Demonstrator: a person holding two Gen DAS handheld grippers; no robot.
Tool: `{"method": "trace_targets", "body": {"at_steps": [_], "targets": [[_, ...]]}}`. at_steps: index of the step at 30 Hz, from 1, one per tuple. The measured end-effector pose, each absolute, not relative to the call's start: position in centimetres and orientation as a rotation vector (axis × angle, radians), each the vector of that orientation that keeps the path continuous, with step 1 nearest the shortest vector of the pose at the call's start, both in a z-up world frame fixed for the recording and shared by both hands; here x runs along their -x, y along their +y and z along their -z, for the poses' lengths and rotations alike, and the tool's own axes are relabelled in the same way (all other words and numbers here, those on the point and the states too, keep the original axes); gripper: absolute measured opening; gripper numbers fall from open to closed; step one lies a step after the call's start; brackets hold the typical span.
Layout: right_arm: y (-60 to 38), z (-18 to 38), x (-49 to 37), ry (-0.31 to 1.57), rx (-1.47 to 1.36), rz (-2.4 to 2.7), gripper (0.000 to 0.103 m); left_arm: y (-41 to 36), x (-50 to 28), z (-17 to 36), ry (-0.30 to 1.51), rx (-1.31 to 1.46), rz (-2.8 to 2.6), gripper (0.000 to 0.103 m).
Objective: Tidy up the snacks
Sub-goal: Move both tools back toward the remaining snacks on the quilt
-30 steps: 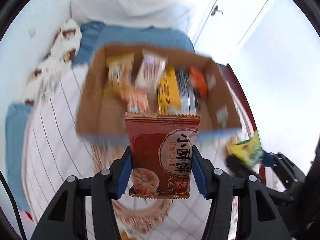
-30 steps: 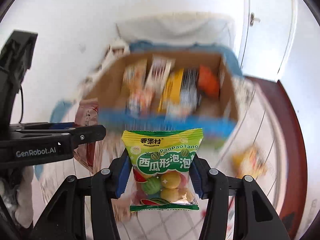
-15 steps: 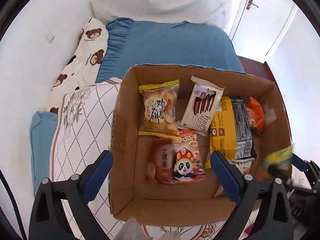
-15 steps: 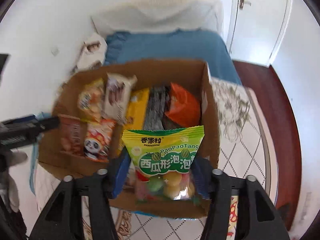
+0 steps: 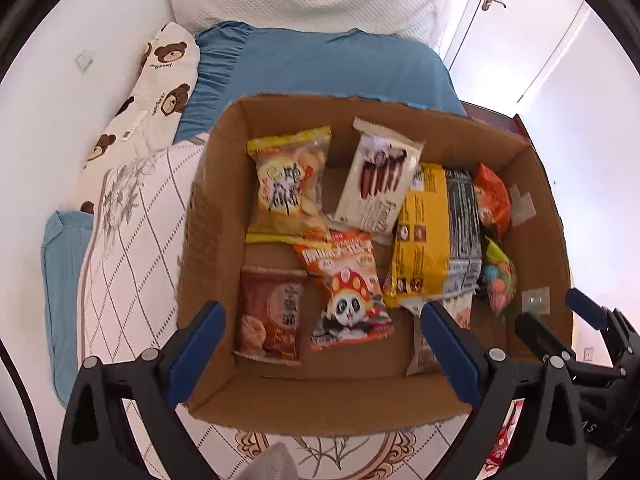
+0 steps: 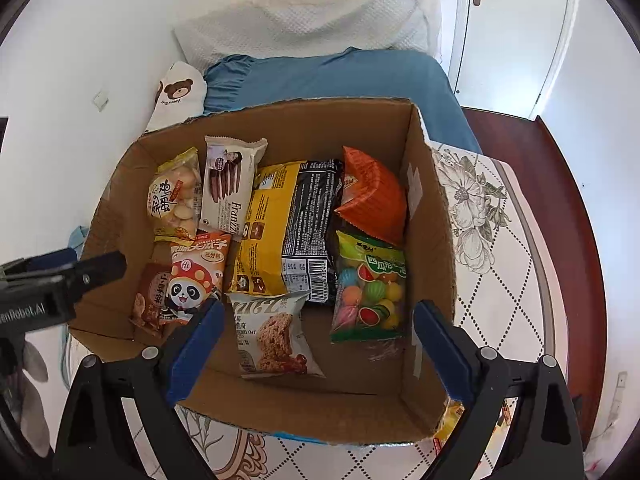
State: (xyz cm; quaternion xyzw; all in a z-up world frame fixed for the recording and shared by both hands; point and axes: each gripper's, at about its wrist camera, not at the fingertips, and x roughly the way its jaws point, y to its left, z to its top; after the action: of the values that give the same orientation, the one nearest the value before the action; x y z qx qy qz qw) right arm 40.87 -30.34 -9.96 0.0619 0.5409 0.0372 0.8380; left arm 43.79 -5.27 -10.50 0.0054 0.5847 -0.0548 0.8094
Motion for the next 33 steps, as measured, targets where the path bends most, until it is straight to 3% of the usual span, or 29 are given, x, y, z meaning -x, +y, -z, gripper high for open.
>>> {"method": "trace_targets", "body": {"at_steps": [9,24,33], "targets": [[-30.0,8.2,-38.3,1.094,-0.125,-0.060,0.097,-5.7,-40.8,9.4,1.206,-0.017,0.134,0.100],[-29.3,0.8,-29.6,0.868,-0.104,-0.034,0.097,-5.1,-31.9,2.0,0.935,-0.036,0.128,0.100],[-29.3,-0.5,-24.1,0.855,-0.184,-0.080,0.097,-5.0,-27.2,1.6,0.951,-0.019,0.144,0.100]]}}
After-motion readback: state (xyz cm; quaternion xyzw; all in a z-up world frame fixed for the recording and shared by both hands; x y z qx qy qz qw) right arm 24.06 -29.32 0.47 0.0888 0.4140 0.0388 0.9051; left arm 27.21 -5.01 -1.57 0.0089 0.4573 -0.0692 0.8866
